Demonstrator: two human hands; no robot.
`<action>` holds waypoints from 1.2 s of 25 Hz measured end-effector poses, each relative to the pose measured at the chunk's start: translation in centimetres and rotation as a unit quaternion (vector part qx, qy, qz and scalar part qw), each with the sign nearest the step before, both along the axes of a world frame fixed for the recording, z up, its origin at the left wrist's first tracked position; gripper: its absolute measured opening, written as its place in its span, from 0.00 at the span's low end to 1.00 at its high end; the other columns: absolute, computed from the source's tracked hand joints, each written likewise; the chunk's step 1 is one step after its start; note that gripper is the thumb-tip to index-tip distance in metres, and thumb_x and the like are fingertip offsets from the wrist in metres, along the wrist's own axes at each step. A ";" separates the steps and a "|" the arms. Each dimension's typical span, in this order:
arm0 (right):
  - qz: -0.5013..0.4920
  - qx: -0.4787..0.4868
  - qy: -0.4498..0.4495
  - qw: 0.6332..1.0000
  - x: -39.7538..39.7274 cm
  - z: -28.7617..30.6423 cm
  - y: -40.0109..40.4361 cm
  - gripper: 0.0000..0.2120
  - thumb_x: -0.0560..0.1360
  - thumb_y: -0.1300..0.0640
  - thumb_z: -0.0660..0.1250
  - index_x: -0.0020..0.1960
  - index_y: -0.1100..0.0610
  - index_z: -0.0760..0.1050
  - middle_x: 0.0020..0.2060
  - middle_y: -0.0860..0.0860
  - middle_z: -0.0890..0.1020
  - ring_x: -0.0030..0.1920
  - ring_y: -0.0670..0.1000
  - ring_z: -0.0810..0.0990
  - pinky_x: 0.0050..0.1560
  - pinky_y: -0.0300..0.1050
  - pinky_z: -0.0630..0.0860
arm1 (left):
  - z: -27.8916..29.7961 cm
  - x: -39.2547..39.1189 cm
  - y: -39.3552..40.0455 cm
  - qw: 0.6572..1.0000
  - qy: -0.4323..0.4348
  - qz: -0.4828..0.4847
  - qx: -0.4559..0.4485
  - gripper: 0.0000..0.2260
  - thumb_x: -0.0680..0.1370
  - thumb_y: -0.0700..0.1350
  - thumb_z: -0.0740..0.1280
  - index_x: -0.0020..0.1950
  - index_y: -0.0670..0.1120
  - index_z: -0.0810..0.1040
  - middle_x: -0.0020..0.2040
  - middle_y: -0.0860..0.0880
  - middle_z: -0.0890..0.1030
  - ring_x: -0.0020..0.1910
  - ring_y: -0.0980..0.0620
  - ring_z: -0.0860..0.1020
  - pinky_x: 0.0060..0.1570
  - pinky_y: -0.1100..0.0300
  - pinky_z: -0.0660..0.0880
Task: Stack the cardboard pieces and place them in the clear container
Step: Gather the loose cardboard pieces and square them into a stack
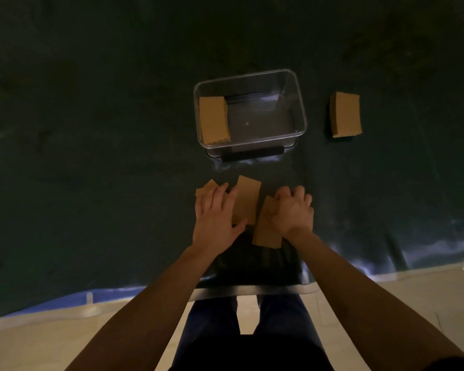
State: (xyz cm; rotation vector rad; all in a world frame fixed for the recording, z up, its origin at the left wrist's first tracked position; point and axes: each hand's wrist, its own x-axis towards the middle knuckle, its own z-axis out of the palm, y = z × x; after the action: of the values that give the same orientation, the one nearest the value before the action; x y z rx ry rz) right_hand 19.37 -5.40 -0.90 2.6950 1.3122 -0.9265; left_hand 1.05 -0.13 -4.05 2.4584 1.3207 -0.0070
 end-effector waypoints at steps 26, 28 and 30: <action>-0.384 0.162 0.510 0.752 4.4 -0.6 0.5 0.23 0.73 0.71 0.59 0.60 0.52 0.79 0.39 0.59 0.83 0.44 0.62 0.83 0.47 0.55 0.80 | 3.9 -0.9 9.0 0.757 -0.379 0.413 -0.335 0.15 0.76 0.36 0.70 0.58 0.54 0.76 0.61 0.46 0.78 0.54 0.49 0.79 0.48 0.53 0.80; -0.393 0.133 0.527 0.742 3.5 -0.1 1.2 0.21 0.76 0.69 0.57 0.61 0.50 0.75 0.44 0.59 0.80 0.43 0.62 0.83 0.47 0.58 0.81 | 3.1 -3.7 8.2 0.798 -0.303 0.365 -0.371 0.21 0.76 0.34 0.70 0.66 0.49 0.75 0.62 0.41 0.79 0.53 0.49 0.79 0.49 0.54 0.79; -0.395 0.108 0.535 0.739 2.4 0.2 1.6 0.19 0.76 0.67 0.57 0.59 0.48 0.73 0.46 0.59 0.77 0.43 0.61 0.80 0.49 0.61 0.79 | 2.1 -5.1 6.6 0.863 -0.193 0.297 -0.359 0.25 0.76 0.36 0.71 0.72 0.46 0.72 0.62 0.41 0.79 0.55 0.48 0.79 0.50 0.59 0.76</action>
State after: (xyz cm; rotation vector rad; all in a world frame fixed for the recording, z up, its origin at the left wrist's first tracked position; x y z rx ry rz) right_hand 21.73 -3.78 -0.65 2.8713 0.0120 -2.8349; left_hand -4.04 6.43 -1.96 1.2964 1.4789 0.1186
